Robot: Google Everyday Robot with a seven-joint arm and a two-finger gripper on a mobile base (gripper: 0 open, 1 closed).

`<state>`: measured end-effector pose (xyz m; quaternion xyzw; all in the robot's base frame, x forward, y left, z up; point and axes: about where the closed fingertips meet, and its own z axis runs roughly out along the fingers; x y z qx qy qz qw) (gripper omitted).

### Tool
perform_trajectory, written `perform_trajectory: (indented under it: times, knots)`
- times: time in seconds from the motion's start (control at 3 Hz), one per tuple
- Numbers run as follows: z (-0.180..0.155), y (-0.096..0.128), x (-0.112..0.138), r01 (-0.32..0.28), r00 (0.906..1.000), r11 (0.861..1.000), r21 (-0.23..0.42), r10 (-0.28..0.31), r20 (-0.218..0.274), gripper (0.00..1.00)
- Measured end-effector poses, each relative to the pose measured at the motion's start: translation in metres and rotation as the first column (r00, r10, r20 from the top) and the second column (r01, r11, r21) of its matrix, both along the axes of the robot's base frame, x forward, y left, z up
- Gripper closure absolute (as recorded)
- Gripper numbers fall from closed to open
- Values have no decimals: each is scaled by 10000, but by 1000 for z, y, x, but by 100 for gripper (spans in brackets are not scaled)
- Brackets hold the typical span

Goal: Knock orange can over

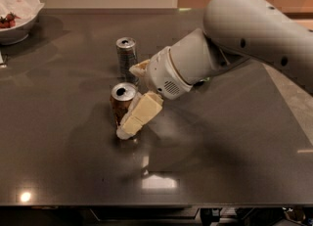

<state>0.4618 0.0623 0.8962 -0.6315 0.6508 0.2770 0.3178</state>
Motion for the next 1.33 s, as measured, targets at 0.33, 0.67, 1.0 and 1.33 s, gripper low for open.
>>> perform_trajectory:
  times: [0.33,0.67,1.0,1.33]
  knots:
    - [-3,5,-3,-40,10000,10000,53,40,-26,17]
    - [-2,6,-5,-35,10000,10000,65,35,-39,41]
    - [4,3,-5,43,10000,9998,-194,-43,0,64]
    - [16,-11,-4,250,9996,9941,-1051,-237,134,88]
